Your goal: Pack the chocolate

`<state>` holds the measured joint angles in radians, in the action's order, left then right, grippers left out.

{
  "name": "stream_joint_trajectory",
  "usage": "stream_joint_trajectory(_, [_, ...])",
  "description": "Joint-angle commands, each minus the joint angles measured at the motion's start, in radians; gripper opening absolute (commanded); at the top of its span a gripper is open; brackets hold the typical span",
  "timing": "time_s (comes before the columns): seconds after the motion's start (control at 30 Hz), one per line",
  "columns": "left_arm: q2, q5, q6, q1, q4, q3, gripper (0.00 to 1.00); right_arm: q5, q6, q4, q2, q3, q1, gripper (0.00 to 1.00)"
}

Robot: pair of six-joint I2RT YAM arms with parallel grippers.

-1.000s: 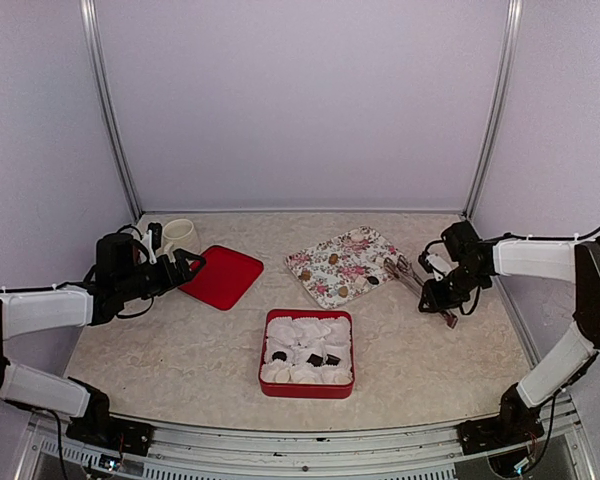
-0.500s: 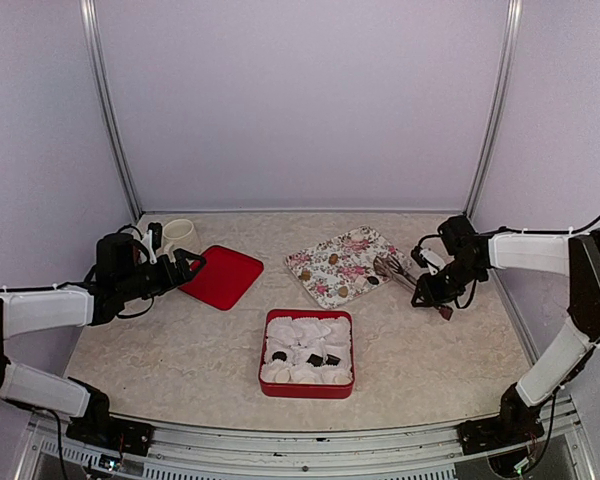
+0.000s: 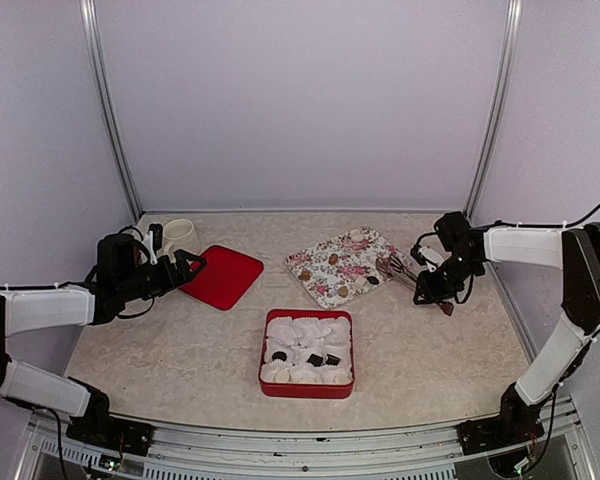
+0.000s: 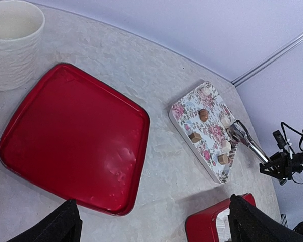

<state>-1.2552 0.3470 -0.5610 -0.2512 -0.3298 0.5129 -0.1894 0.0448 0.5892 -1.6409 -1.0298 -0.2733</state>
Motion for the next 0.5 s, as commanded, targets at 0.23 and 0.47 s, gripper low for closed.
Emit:
stream_joint_trajectory(0.23, [-0.012, 0.024, 0.003, 0.042, -0.033, -0.014, 0.99, 0.037, -0.013, 0.060, -0.065, -0.078, -0.014, 0.33])
stream_joint_trajectory(0.47, [-0.008, 0.026, 0.002, 0.046, -0.037, -0.019, 0.99, 0.030, -0.011, 0.086, -0.065, -0.098, -0.020, 0.29])
